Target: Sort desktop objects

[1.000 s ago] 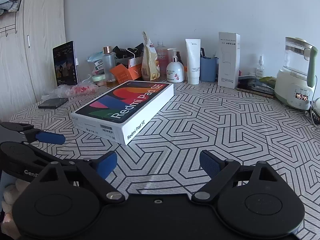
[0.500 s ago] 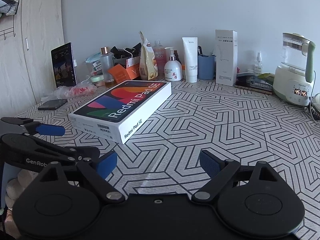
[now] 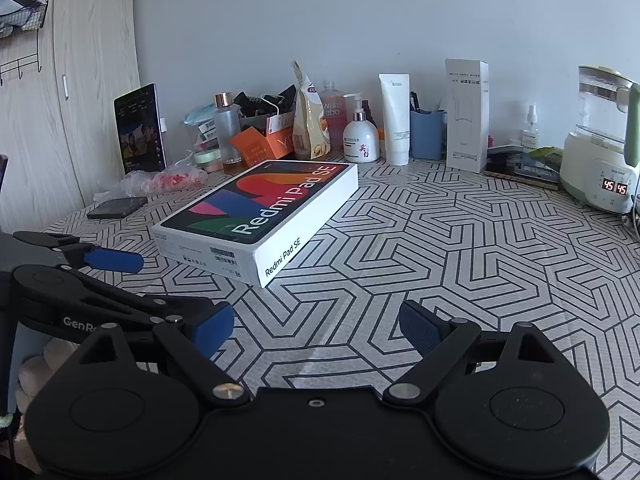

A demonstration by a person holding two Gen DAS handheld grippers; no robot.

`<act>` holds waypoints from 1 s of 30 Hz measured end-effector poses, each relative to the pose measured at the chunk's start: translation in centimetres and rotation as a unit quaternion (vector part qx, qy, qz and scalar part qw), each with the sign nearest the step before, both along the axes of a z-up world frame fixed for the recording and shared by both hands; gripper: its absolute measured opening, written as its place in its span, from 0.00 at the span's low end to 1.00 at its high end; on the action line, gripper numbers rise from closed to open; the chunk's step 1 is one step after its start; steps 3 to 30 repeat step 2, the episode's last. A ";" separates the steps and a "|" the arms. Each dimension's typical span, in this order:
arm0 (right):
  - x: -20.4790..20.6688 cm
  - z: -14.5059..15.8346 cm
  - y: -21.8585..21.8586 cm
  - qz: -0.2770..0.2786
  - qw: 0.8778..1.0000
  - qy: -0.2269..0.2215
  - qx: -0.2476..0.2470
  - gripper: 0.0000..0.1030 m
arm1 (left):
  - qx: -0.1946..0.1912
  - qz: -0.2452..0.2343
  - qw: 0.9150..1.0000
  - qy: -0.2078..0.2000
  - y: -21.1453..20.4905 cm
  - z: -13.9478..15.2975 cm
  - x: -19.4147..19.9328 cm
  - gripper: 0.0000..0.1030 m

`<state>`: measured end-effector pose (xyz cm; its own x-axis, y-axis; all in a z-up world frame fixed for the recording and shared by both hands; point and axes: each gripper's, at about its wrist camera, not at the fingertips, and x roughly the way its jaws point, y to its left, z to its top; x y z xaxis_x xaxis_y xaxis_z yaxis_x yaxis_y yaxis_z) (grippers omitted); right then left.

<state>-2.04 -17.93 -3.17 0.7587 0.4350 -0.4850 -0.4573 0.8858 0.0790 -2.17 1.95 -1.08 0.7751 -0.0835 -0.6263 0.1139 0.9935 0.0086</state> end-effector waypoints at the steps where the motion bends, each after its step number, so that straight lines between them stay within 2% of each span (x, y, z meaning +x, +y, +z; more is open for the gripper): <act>1: 0.0 0.0 0.0 0.000 1.000 0.000 0.001 0.90 | -0.001 -0.001 1.000 0.000 0.0 0.0 0.0 1.00; 30: 0.0 0.1 -0.1 0.000 1.000 -0.001 0.002 0.90 | -0.002 -0.002 1.000 -0.001 0.0 0.1 -0.1 1.00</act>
